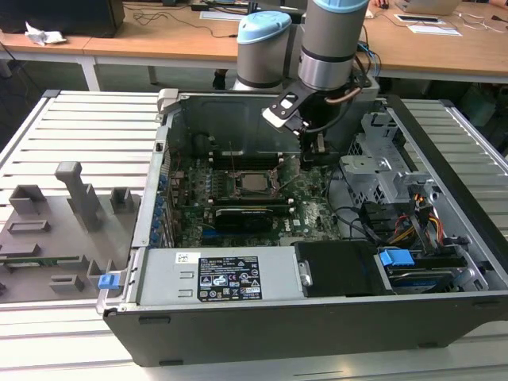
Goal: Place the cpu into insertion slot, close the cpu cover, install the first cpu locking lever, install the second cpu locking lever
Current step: 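Close the cpu cover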
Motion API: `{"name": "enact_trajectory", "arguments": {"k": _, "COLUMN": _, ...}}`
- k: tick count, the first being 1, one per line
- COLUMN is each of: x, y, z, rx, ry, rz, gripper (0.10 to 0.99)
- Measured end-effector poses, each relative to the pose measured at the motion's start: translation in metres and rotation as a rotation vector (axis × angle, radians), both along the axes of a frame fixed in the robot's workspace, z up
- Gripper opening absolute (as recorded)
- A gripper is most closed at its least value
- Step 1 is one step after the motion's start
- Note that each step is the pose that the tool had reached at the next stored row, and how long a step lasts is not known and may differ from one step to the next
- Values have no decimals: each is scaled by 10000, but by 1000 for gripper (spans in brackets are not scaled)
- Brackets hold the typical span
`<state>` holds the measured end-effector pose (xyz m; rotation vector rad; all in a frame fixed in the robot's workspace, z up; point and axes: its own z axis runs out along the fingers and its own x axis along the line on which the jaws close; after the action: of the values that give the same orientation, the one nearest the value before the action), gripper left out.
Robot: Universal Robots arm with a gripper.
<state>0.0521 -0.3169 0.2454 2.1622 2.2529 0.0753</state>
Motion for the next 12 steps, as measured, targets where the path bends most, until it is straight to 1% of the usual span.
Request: {"name": "enact_trajectory", "arguments": {"k": 12, "x": -41, "y": 0, "z": 0, "rx": 0, "ry": 0, "rz": -13, "gripper": 106}}
